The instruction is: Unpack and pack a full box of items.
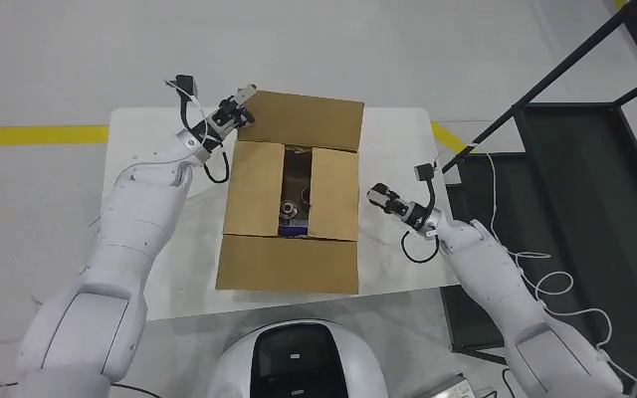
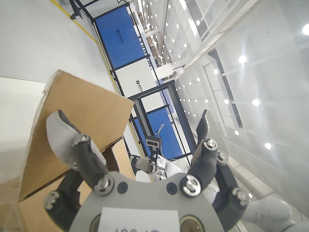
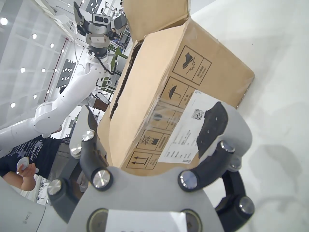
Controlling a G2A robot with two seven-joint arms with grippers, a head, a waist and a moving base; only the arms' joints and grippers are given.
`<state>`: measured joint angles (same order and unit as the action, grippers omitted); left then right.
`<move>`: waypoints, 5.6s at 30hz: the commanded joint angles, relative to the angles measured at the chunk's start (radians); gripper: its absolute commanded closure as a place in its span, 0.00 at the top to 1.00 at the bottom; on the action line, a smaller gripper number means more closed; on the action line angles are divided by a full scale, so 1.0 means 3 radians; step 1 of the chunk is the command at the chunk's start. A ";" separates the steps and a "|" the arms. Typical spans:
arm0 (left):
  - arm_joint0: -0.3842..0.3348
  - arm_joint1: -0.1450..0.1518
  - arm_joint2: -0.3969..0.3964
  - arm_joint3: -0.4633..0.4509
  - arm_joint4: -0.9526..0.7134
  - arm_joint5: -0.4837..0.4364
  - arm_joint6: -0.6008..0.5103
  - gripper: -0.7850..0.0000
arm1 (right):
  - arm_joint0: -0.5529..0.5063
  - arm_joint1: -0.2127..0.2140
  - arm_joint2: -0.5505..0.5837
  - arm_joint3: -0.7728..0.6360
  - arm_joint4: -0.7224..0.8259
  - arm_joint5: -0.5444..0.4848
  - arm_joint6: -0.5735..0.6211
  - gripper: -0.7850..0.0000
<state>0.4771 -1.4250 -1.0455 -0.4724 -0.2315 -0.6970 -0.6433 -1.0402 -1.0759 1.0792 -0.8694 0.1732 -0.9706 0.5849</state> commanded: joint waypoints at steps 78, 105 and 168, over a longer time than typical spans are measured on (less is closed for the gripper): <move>0.0793 0.0742 -0.0803 -0.1281 -0.0661 0.0935 -0.2535 1.00 | -0.0564 0.0117 -0.0030 -0.2583 -0.0328 0.2172 0.0447 1.00; 0.1216 0.1055 -0.0172 -0.1681 -0.0937 0.1236 -0.2836 1.00 | -0.0579 0.0137 0.0319 -0.2739 -0.0192 0.2268 0.0620 1.00; 0.0988 0.1219 -0.0806 -0.1828 -0.1776 0.0819 -0.2187 1.00 | 0.0319 -0.0361 -0.0981 -0.1818 0.0276 0.1884 0.0771 1.00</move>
<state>0.7719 -1.0590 -1.2812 -1.0117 -0.7570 -0.4410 -1.3137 -0.9670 -1.1707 0.8171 -1.4306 0.2554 -0.3858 0.8261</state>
